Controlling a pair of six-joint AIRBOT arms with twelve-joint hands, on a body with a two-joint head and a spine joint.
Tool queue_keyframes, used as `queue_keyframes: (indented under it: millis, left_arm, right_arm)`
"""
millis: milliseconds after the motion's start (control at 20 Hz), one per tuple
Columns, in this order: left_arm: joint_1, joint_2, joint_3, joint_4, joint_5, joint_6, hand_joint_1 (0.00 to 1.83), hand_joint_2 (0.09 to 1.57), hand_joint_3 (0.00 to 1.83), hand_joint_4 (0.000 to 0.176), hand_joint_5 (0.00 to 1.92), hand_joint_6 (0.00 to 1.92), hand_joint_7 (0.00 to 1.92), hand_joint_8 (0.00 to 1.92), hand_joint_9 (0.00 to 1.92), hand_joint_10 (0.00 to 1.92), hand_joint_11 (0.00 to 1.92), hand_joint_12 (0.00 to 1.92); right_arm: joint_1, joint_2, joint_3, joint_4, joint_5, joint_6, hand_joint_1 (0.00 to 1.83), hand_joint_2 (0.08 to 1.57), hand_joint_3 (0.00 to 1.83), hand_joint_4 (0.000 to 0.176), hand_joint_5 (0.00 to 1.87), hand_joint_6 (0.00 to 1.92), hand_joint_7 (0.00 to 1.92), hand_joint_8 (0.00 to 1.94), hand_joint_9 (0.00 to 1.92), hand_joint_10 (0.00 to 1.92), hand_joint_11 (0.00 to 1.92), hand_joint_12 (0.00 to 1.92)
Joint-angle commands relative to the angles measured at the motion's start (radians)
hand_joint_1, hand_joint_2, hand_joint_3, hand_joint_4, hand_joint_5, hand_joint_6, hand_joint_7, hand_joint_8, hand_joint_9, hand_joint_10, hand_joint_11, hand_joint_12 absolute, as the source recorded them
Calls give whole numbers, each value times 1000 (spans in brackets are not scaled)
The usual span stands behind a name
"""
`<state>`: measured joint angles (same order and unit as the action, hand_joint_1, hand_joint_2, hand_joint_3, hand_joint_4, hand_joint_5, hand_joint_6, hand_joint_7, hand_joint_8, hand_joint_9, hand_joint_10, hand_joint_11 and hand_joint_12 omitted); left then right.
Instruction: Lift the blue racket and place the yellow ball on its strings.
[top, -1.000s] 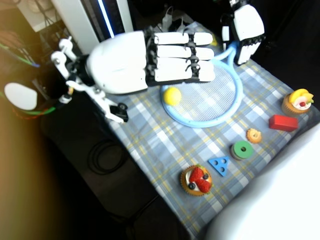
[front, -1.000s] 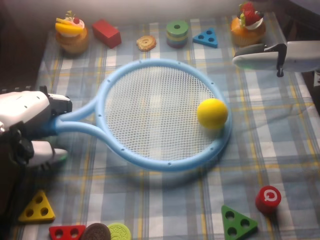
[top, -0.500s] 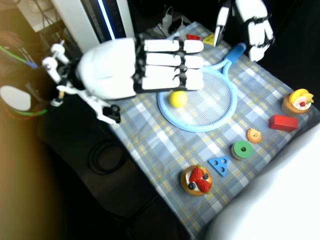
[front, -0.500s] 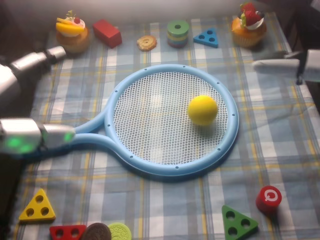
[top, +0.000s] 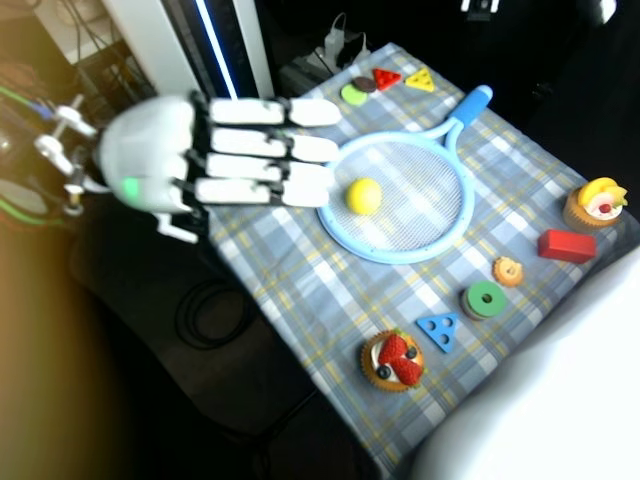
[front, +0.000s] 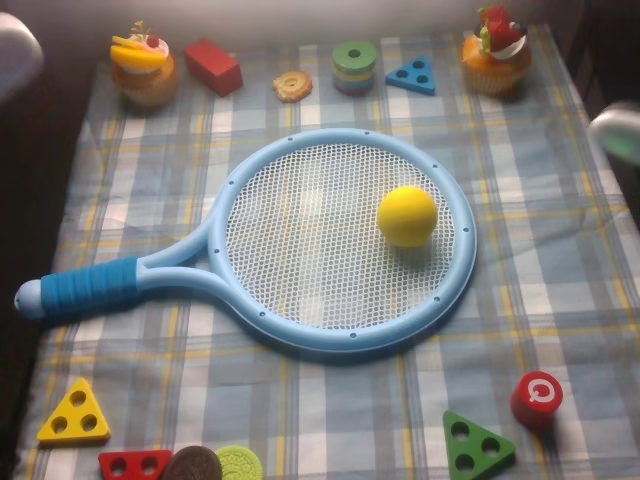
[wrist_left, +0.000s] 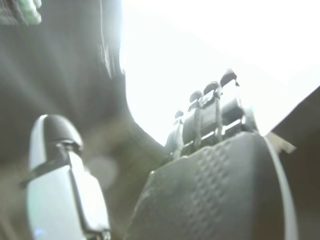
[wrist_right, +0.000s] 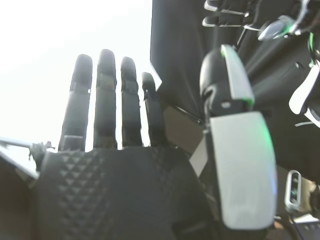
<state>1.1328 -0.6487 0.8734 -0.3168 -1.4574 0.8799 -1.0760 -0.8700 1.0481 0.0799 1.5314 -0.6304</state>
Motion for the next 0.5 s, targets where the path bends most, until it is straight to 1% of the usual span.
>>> queue_keyframes:
  millis: [0, 50, 100, 150, 200, 250, 300, 350, 400, 450]
  left_arm:
    - [-4, -3, 10, 16, -208, -44, 469, 1025, 17, 109, 98, 5, 197, 0, 214, 0, 0, 686]
    - [-3, -7, 17, 33, -253, -87, 453, 1154, 31, 124, 479, 178, 212, 4, 154, 0, 0, 443]
    - [-3, -9, 19, 45, -277, -115, 355, 1164, 12, 86, 415, 121, 183, 3, 112, 2, 0, 228]
    - [-8, -8, 22, 62, -277, -145, 154, 1301, 49, 89, 360, 92, 148, 5, 83, 1, 0, 45]
    - [-25, -9, 24, 88, -277, -145, 304, 1302, 30, 159, 363, 93, 111, 7, 16, 0, 0, 8]
    - [-46, -10, 24, 112, -277, -130, 60, 1353, 44, 119, 143, 31, 315, 100, 250, 109, 0, 1]
    - [-70, -10, 24, 129, -277, -134, 290, 1268, 12, 165, 532, 141, 722, 213, 430, 72, 0, 0]
    - [-108, -11, 27, 138, -277, -156, 469, 1304, 8, 98, 461, 57, 398, 44, 345, 14, 0, 0]
    - [-133, -17, 29, 146, -277, -160, 502, 1367, 3, 4, 504, 26, 358, 10, 369, 8, 83, 60]
    - [-153, -40, 36, 143, -277, -188, 443, 1427, 0, 0, 478, 6, 454, 14, 444, 4, 115, 404]
  right_arm:
    - [12, 8, -10, 19, 202, -21, 693, 1268, 2, 14, 133, 0, 343, 0, 490, 0, 279, 294]
    - [12, 17, -25, 19, 231, -39, 797, 1228, 0, 41, 102, 1, 262, 0, 290, 0, 71, 173]
    - [20, 23, -35, 15, 231, -41, 977, 1208, 0, 40, 163, 14, 131, 0, 133, 0, 13, 55]
    - [40, 24, -40, -9, 231, -51, 832, 1204, 0, 59, 84, 7, 25, 0, 27, 0, 2, 10]
    - [53, 24, -40, -25, 231, -55, 638, 1239, 2, 43, 163, 13, 105, 9, 68, 7, 0, 1]
    - [63, 25, -42, -30, 232, -56, 654, 1223, 0, 48, 151, 3, 103, 2, 89, 11, 72, 31]
    - [74, 28, -46, -47, 232, -67, 503, 1237, 2, 42, 160, 5, 92, 0, 76, 4, 84, 37]
    - [106, 50, -62, -54, 233, -65, 671, 1221, 0, 38, 502, 120, 248, 8, 217, 15, 181, 101]
    - [118, 76, -83, -55, 233, -62, 751, 1224, 1, 15, 610, 132, 372, 4, 310, 9, 207, 154]
    - [133, 112, -108, -50, 233, -60, 751, 1314, 31, 144, 561, 1313, 504, 2, 413, 9, 261, 279]
